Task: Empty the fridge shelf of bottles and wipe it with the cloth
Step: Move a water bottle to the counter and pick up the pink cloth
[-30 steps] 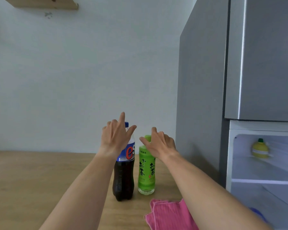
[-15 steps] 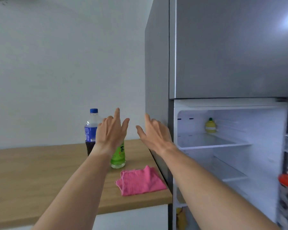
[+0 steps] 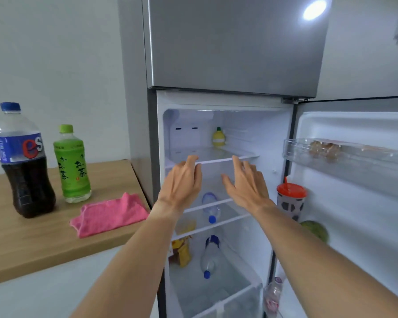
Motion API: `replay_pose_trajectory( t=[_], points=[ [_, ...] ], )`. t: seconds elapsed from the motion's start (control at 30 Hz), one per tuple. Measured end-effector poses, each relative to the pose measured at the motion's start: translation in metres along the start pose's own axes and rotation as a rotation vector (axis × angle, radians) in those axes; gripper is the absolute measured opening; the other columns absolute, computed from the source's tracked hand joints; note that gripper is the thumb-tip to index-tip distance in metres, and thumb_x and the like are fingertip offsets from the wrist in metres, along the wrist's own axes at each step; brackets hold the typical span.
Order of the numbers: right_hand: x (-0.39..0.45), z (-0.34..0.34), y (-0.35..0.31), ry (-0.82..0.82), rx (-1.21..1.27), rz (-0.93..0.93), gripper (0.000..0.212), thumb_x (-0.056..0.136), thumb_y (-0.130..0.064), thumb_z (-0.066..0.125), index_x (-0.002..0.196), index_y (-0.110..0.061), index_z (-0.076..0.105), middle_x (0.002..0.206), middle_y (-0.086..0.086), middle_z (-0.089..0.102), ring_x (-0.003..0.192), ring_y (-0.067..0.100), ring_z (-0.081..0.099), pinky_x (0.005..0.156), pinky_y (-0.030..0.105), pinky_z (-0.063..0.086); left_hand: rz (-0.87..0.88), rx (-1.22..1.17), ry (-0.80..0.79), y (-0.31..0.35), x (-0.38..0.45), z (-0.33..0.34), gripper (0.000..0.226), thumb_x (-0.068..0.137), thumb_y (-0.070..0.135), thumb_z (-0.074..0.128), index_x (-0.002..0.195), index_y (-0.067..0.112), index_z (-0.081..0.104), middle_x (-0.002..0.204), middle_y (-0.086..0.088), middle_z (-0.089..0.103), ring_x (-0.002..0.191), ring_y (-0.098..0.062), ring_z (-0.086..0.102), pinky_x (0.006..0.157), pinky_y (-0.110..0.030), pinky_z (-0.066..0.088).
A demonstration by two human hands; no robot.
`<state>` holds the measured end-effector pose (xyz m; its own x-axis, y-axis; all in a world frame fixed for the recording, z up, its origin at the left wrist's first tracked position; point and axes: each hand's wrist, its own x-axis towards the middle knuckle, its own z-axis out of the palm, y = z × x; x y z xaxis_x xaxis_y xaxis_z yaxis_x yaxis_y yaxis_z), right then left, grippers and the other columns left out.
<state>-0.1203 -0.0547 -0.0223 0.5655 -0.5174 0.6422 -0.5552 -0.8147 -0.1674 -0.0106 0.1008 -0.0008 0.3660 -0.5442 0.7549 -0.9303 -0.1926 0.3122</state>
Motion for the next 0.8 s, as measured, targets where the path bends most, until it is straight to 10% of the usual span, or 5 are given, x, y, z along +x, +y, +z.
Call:
replay_pose_trajectory(
  t=[0.23,0.53,0.8],
  points=[
    [-0.001,0.064,0.042,-0.145,-0.007,0.065,0.073,0.100,-0.053,0.037,0.157,-0.010,0.022,0.143,0.018,0.047,0.126,0.035,0.050,0.103,0.047,0.044,-0.315,0.152,-0.240,-0.026,-0.008,0.101,0.028,0.100,0.013,0.036,0.113,0.003,0.059,0.121,-0.018,0.052,0.108,-0.034,0.048,0.091,-0.040,0.043],
    [0.022,0.189,0.042,-0.353,0.029,0.080,0.062,0.100,-0.053,0.037,0.147,-0.013,0.035,0.145,0.010,0.046,0.133,0.029,0.044,0.109,0.045,0.037,-0.827,0.213,-0.406,-0.095,0.003,0.165,0.067,0.089,0.005,0.052,0.148,0.012,0.022,0.151,-0.033,0.006,0.132,-0.050,0.032,0.110,-0.047,0.036],
    [0.020,0.251,0.030,-0.549,0.029,0.092,0.076,0.101,-0.060,0.024,0.161,-0.015,0.011,0.170,0.010,0.009,0.157,0.028,0.007,0.124,0.051,0.012,-0.738,0.512,-0.349,-0.129,-0.008,0.187,0.058,0.088,0.004,0.058,0.137,0.025,0.036,0.142,-0.029,0.022,0.114,-0.042,0.048,0.098,-0.041,0.045]
  ],
)
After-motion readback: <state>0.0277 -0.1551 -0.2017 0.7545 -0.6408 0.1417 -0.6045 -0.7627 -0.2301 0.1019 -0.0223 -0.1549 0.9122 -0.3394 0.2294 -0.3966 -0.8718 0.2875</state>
